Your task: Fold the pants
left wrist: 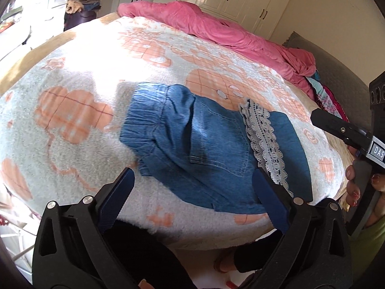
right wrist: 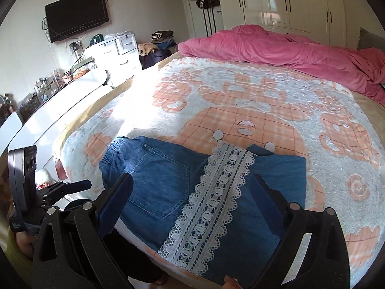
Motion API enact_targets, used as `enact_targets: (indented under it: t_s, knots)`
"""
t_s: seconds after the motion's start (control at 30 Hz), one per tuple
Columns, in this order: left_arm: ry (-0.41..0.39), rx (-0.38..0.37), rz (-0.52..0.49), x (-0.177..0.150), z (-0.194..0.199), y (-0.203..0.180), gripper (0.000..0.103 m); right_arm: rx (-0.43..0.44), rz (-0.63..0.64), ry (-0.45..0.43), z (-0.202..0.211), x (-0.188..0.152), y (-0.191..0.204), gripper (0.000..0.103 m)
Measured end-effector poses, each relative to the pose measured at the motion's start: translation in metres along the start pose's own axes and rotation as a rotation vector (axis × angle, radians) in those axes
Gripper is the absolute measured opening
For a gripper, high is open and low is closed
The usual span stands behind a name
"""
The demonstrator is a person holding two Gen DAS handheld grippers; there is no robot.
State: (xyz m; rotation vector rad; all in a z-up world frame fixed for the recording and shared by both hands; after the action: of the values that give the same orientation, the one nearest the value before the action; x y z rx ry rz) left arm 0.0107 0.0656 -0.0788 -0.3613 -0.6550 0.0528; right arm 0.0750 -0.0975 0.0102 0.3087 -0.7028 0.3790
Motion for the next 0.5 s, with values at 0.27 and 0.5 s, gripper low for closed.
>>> enact_targets:
  t_s: [0.27,0.5]
  knots:
    - [0.022,-0.106,0.138,-0.002,-0.012,0.026,0.092,0.106,0.129,0.100,-0.048,0.031,0.042,0.097]
    - [0.037,-0.147,0.225,-0.005,-0.029,0.034,0.062,0.189,0.270,0.203,-0.099,0.053,0.086,0.097]
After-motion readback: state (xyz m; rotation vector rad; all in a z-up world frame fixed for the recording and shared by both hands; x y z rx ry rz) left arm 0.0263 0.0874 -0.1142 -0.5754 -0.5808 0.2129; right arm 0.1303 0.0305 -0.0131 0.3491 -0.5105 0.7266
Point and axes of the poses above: each gripper's, at about its wrist camera, not at the fingertips, and z roughly against the way its jaws point, y to its left, x to its top, the point moved 6 cm from there along -z, roughly the way its jaws point, and after that the axes turned 6 degrees about y, right-handed, at the moved point
